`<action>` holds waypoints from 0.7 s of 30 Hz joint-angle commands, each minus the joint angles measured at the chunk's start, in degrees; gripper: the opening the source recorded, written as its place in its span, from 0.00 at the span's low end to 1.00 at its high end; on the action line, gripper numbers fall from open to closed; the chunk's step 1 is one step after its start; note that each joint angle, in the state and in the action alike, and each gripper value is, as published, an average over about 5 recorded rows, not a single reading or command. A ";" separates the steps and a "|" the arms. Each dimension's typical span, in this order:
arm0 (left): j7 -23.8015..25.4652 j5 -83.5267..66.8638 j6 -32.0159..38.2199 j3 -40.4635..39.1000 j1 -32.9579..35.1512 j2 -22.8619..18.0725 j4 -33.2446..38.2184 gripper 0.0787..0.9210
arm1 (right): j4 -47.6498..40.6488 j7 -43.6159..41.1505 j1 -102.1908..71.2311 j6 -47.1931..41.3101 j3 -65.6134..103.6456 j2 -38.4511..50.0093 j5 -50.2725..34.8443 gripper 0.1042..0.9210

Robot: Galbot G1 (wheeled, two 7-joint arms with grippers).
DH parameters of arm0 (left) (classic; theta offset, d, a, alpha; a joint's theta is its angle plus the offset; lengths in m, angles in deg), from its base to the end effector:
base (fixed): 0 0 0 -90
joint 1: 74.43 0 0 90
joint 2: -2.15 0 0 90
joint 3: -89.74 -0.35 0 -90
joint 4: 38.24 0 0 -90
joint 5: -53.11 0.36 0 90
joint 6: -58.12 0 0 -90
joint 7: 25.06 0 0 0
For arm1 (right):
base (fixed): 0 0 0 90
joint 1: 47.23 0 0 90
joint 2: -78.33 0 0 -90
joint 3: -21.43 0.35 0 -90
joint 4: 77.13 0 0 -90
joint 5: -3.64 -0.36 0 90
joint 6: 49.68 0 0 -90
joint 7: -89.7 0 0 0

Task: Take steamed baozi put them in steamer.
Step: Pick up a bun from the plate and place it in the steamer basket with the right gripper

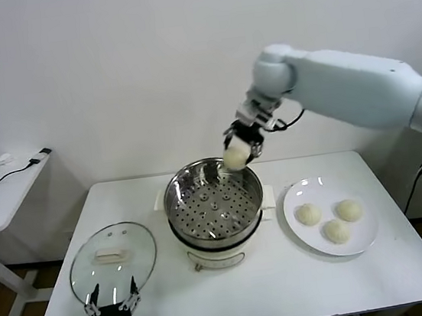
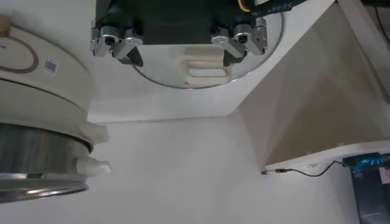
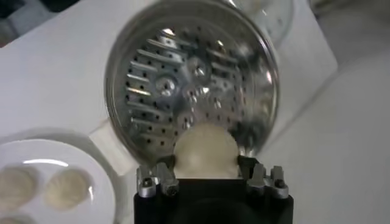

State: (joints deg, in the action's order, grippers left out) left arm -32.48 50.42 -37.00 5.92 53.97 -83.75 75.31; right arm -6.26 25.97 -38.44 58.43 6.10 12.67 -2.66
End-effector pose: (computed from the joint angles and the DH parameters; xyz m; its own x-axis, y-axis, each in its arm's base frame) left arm 0.1310 0.0502 -0.3630 -0.9252 -0.2031 0.3207 -0.1731 0.9776 0.1198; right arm 0.5687 0.1060 -0.0030 -0.1644 -0.2406 0.9566 -0.4197 -0.8605 -0.2886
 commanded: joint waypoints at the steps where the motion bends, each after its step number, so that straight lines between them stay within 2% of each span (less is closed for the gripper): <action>1: -0.06 0.11 0.04 -0.03 0.10 0.10 0.18 0.88 | 1.77 3.79 -3.06 13.93 -3.72 -5.37 12.28 0.71; 5: -0.15 0.21 0.18 -0.05 0.25 0.19 0.16 0.88 | -10.45 6.07 -10.46 20.02 1.69 -9.31 21.50 0.71; 9: -0.19 0.43 0.29 -0.08 0.32 0.23 0.10 0.88 | -19.64 8.40 -14.21 23.47 4.74 -12.85 25.63 0.71; 15: -0.24 0.49 0.37 0.17 0.02 0.38 -0.14 0.88 | -29.63 11.69 -17.06 26.61 8.77 -17.37 29.62 0.71; 21: -0.22 0.44 0.42 0.24 -0.49 0.46 -0.56 0.88 | -34.70 11.91 -18.41 27.43 9.97 -20.03 30.11 0.71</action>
State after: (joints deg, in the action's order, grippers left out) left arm -32.71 50.86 -36.57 6.15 53.46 -83.32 74.76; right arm -32.78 35.52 -53.93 81.67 14.02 -3.48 22.30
